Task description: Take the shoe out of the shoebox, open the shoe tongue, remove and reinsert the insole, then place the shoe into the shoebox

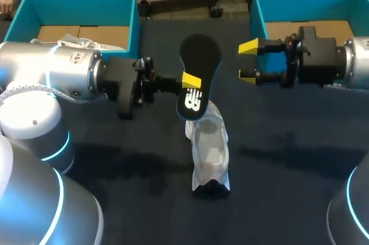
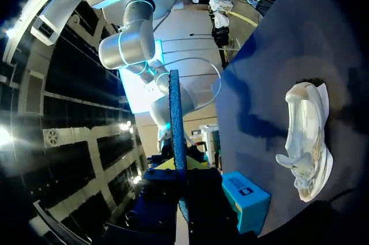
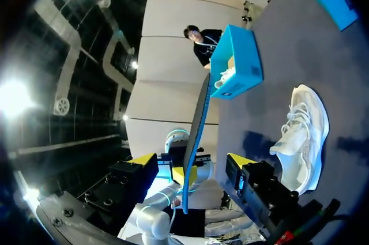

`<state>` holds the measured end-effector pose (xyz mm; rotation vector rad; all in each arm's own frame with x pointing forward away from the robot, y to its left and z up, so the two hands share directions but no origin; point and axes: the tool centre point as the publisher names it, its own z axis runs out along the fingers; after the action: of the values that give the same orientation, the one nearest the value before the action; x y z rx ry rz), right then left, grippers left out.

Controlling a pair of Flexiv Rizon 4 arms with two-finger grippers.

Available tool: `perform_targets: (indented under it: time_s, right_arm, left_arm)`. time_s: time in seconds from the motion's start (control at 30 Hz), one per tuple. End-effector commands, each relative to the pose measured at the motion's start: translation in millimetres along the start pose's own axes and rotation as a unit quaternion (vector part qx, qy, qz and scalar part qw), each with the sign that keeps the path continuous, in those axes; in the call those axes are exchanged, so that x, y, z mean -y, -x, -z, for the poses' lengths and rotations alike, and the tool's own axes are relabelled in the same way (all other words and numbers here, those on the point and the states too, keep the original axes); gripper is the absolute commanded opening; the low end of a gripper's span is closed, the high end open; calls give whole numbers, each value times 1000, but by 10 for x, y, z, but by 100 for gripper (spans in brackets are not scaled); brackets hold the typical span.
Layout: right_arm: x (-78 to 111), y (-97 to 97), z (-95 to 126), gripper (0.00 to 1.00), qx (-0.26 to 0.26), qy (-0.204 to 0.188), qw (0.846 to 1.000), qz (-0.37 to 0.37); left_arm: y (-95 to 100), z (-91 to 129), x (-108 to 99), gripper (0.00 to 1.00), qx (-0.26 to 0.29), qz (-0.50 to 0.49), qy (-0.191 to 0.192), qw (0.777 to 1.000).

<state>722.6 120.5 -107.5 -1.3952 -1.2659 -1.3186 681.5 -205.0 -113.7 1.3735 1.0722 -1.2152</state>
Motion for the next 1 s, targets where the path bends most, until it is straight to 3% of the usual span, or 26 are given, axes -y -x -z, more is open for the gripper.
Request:
perform_targets:
  time_s: [0.03, 0.13, 0.3, 0.47, 0.7, 0.93, 1.0]
  right_arm:
    - [-114, -17, -132, 67, 6, -11, 1000, -4]
    - [-147, -23, -181, 60, 5, -18, 1000, -5]
    - [-162, -27, -239, 58, 5, -30, 999, -11]
    - [-145, -32, -275, 49, 4, -35, 999, -17]
    - [-109, -55, -286, 46, 5, -38, 999, -19]
    - [-75, -53, -326, 35, 4, -43, 999, -20]
    - [-65, -39, -327, 28, 3, -44, 999, -22]
  left_arm:
    - [-14, -100, -37, 0, 1, -13, -5, 1000]
    - [11, -167, -11, 0, 6, -13, -10, 1000]
    - [25, -259, 3, 0, 9, -19, -15, 1000]
    - [38, -353, -61, 0, 20, -23, 1, 1000]
    - [10, -404, -131, 0, 21, -24, 14, 999]
    - [9, -432, -208, 0, 25, -30, 27, 999]
    - [24, -437, -222, 0, 25, -30, 28, 999]
